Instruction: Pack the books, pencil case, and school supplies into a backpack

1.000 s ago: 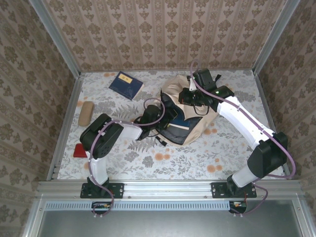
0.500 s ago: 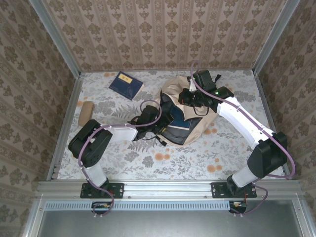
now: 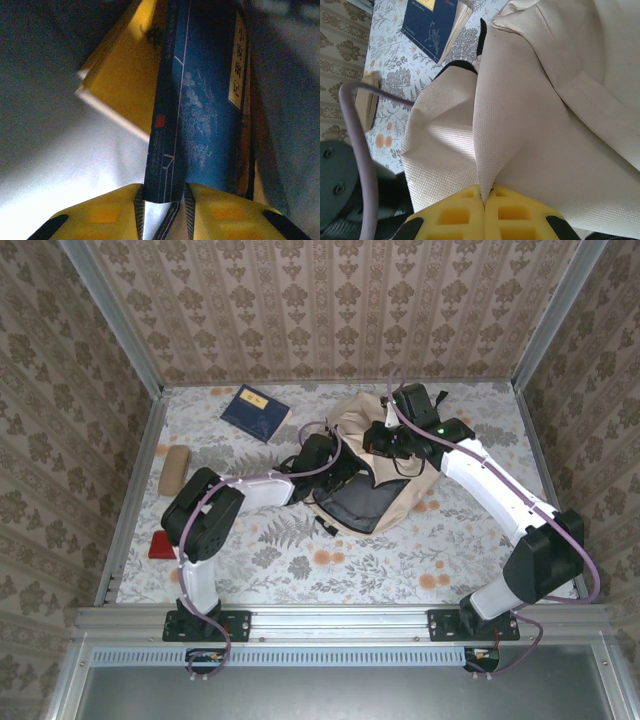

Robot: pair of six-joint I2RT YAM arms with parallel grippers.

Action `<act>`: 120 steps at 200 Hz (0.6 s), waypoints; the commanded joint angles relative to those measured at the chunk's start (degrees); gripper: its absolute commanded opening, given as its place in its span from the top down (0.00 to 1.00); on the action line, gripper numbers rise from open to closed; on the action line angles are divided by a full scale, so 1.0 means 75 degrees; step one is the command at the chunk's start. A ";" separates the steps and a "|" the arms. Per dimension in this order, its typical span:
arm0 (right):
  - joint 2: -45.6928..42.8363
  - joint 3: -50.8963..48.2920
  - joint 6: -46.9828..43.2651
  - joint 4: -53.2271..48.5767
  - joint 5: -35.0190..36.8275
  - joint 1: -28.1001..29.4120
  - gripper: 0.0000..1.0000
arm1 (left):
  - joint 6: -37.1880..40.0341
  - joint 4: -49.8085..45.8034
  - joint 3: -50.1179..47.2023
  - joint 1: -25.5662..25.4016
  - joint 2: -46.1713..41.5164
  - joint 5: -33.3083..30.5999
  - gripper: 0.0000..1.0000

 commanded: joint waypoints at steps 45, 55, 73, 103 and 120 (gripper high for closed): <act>-0.0378 -0.0098 0.0111 0.0229 -0.0099 -0.0011 0.93 | 0.0109 0.0880 0.0300 0.0156 0.0633 -0.0296 0.67; -0.0376 -0.0111 0.0114 0.0238 -0.0099 -0.0016 0.93 | 0.0042 0.0972 0.0123 0.0185 0.0534 -0.0275 0.64; -0.0374 -0.0128 0.0100 0.0227 -0.0082 -0.0022 0.93 | -0.0009 0.1010 -0.0228 0.0232 0.0182 -0.0133 0.56; -0.0314 -0.0159 0.0111 0.0227 -0.0074 -0.0028 0.93 | 0.0172 0.0489 -0.0813 0.0235 -0.0834 0.0107 0.48; -0.0280 -0.0190 0.0110 0.0228 -0.0063 -0.0019 0.93 | 0.0515 -0.0085 -0.1122 0.0235 -0.1544 0.0185 0.47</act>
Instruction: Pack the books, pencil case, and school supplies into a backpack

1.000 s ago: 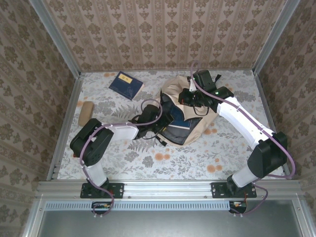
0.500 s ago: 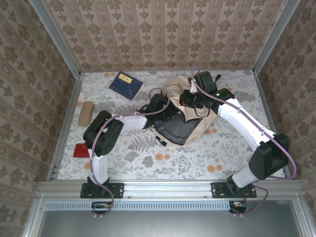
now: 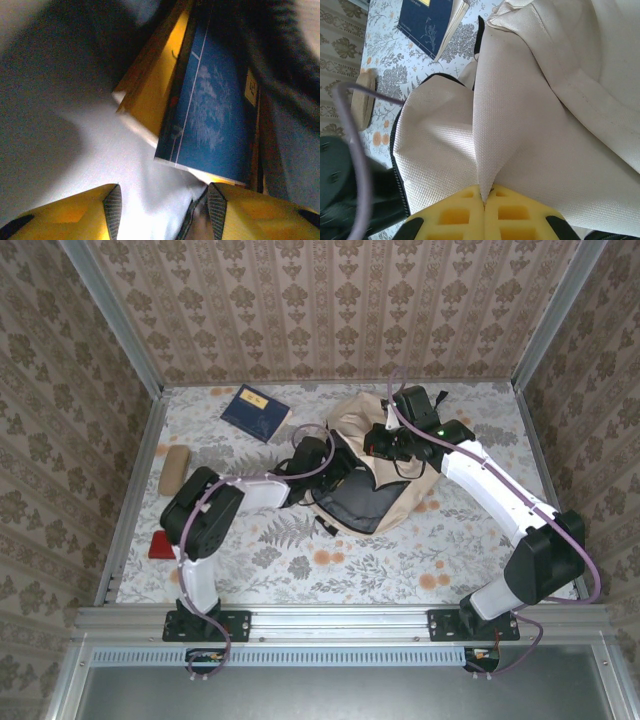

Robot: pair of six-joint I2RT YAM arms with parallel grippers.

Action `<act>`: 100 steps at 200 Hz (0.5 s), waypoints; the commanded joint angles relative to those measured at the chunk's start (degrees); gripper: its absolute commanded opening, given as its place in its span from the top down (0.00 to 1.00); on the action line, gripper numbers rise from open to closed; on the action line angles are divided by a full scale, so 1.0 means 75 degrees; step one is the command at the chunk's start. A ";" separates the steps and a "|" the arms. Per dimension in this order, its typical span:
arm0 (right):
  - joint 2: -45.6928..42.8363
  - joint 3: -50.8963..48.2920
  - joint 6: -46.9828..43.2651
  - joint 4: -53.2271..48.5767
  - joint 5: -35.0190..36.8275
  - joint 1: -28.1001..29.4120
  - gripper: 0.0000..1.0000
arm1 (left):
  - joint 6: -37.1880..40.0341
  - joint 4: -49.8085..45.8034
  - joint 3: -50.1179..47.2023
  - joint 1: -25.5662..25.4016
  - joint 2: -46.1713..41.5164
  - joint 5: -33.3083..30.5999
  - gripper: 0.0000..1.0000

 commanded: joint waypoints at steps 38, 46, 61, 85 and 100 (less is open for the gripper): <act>-0.0170 -0.0241 0.0133 0.0464 -0.0067 -0.0027 0.93 | 0.1490 -0.3430 -0.0577 0.0076 -0.3008 -0.0716 0.52; -0.0173 -0.0328 0.0133 0.0490 -0.0066 -0.0022 0.93 | 0.1690 -0.4027 -0.0594 0.0126 -0.3332 -0.1001 0.56; -0.0157 -0.0507 0.0134 0.0542 -0.0098 -0.0028 0.93 | 0.1985 -0.4806 -0.0695 0.0299 -0.3951 -0.1386 0.60; -0.0102 -0.0838 0.0123 0.0583 -0.0089 -0.0028 0.94 | 0.2421 -0.5622 -0.0782 0.0827 -0.4557 -0.1698 0.62; -0.0098 -0.1024 0.0128 0.0585 -0.0113 -0.0021 0.94 | 0.2731 -0.5749 -0.0743 0.1330 -0.4645 -0.1537 0.62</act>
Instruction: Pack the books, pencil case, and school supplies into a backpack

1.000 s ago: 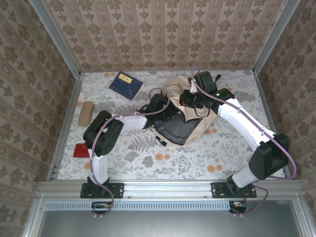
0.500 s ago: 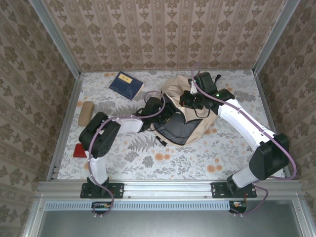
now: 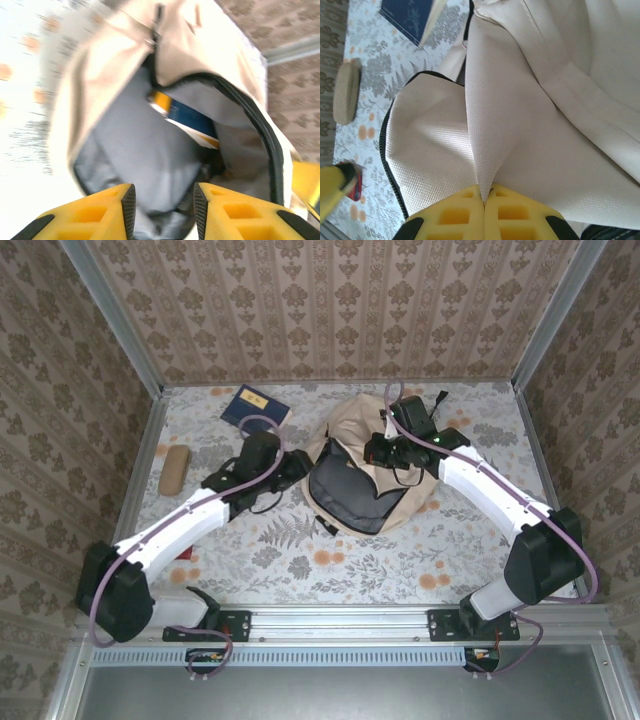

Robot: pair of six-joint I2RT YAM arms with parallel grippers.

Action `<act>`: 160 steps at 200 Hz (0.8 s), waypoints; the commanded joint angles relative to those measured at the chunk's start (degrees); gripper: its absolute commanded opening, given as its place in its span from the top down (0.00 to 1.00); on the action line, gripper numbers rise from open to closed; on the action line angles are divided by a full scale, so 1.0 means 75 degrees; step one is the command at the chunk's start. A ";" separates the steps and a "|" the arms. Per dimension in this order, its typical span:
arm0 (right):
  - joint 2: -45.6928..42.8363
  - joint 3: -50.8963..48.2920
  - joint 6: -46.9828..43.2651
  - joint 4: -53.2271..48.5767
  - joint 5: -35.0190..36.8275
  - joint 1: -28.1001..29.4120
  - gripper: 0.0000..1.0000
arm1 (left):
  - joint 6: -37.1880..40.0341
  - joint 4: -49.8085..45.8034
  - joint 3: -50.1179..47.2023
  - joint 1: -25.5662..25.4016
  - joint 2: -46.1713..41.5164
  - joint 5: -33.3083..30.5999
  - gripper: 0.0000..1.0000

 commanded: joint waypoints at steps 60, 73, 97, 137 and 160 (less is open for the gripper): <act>-0.0288 -0.1121 0.0332 0.0330 -0.0229 -0.0016 0.94 | 0.2636 -0.1146 0.1686 0.2305 0.2133 0.0371 0.47; -0.0344 -0.1253 0.0450 0.0459 -0.0343 -0.0016 0.94 | 0.2727 -0.0971 0.2183 0.2540 0.2835 0.0362 0.42; -0.0382 -0.1243 0.0517 0.0391 -0.0387 0.0011 0.94 | 0.3019 -0.0555 0.3052 0.2824 0.4119 0.0433 0.35; -0.0542 -0.1410 0.0570 0.0390 -0.0353 0.0054 0.94 | 0.3342 -0.0643 0.4720 0.3025 0.5865 0.0632 0.29; -0.0589 -0.1558 0.0626 0.0434 -0.0399 0.0087 0.94 | 0.3425 -0.0646 0.5430 0.3066 0.6517 0.0766 0.27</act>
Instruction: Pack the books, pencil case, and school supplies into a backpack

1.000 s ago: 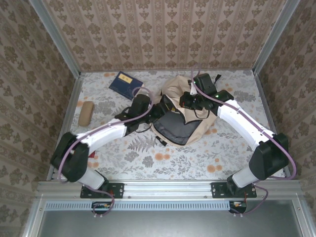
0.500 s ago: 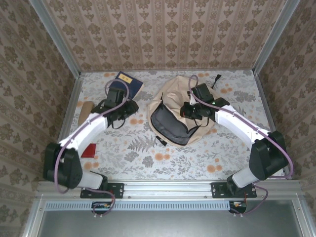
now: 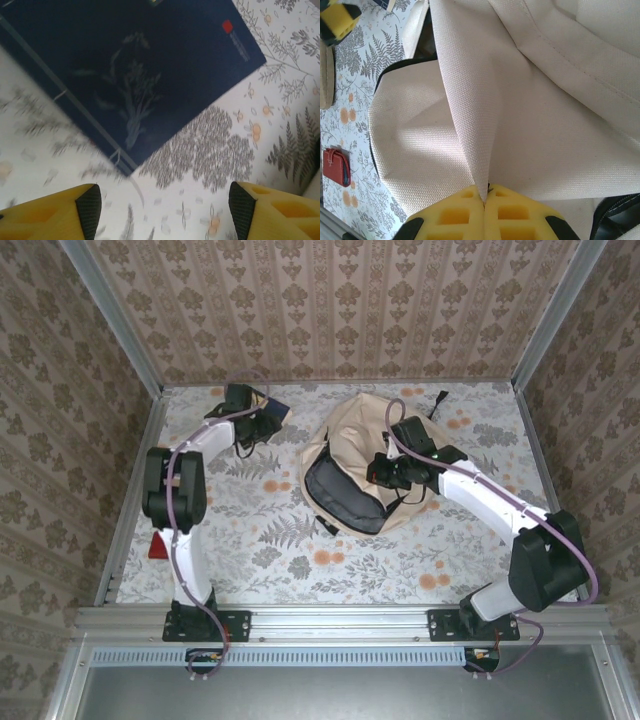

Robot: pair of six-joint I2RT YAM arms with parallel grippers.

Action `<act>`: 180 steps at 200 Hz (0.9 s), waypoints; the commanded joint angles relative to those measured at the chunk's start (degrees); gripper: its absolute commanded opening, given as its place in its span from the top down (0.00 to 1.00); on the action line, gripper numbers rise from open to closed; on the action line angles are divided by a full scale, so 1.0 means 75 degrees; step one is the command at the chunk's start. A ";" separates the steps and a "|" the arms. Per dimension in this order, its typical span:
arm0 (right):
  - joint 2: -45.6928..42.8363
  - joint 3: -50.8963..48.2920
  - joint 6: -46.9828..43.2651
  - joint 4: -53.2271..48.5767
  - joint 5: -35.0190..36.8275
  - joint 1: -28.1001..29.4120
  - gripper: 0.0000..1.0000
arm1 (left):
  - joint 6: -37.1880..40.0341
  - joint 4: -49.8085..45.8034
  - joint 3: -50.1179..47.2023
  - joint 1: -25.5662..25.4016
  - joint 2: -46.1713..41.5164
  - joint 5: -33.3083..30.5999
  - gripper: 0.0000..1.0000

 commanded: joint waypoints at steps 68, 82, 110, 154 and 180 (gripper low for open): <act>-0.0276 -0.0375 0.0340 0.0088 -0.0191 0.0140 0.94 | -0.0035 -0.0884 0.1935 0.0093 0.1561 0.0395 0.27; -0.0264 -0.0373 0.0341 0.0085 -0.0182 0.0142 0.94 | -0.0085 -0.1207 0.1986 0.0091 0.1628 0.0548 0.28; -0.0229 -0.0332 0.0353 0.0092 -0.0180 0.0154 0.94 | -0.0044 -0.1996 0.1907 0.0083 0.1666 0.0882 0.28; -0.0229 -0.0315 0.0354 0.0143 -0.0142 0.0171 0.94 | 0.0358 -0.2369 0.0170 -0.0161 0.0703 0.1157 0.29; -0.0183 -0.0277 0.0330 0.0157 -0.0099 0.0165 0.94 | 0.0536 -0.2310 -0.1348 -0.0311 -0.0306 0.0858 0.29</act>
